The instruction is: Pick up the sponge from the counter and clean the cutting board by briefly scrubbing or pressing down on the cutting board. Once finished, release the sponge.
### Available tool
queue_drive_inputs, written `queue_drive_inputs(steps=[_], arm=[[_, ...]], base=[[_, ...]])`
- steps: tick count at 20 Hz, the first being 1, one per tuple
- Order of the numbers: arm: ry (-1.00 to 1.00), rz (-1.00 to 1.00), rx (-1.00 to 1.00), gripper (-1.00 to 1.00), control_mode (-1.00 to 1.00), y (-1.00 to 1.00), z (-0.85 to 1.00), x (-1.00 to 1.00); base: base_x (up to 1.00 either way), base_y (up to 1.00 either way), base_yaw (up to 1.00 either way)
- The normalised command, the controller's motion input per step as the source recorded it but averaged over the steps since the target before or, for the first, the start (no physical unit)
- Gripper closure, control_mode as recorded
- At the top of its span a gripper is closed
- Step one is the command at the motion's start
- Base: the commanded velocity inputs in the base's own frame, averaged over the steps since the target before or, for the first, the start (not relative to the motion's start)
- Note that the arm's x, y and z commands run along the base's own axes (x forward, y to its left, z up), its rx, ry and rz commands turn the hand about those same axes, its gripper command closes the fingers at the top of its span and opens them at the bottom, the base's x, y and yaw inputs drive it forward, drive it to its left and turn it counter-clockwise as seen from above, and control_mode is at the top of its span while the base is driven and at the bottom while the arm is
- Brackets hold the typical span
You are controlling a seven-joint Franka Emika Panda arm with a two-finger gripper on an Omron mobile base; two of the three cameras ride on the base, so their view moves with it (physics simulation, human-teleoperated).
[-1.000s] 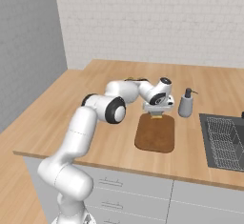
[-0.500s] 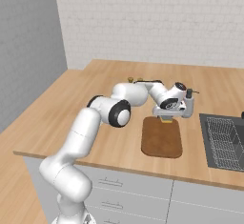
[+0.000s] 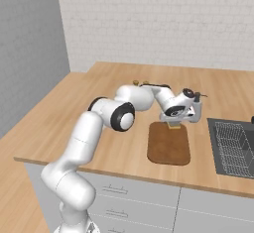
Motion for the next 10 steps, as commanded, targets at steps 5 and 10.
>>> queue_drive_inputs(steps=[5, 10], arm=[[0.00, -0.02, 0.00, 1.00, -1.00, -0.25, 0.11, -0.36], [0.01, -0.05, 0.00, 1.00, -1.00, -0.23, -0.09, -0.05]], base=[[0.00, 0.00, 0.00], [0.00, 0.00, 0.00]])
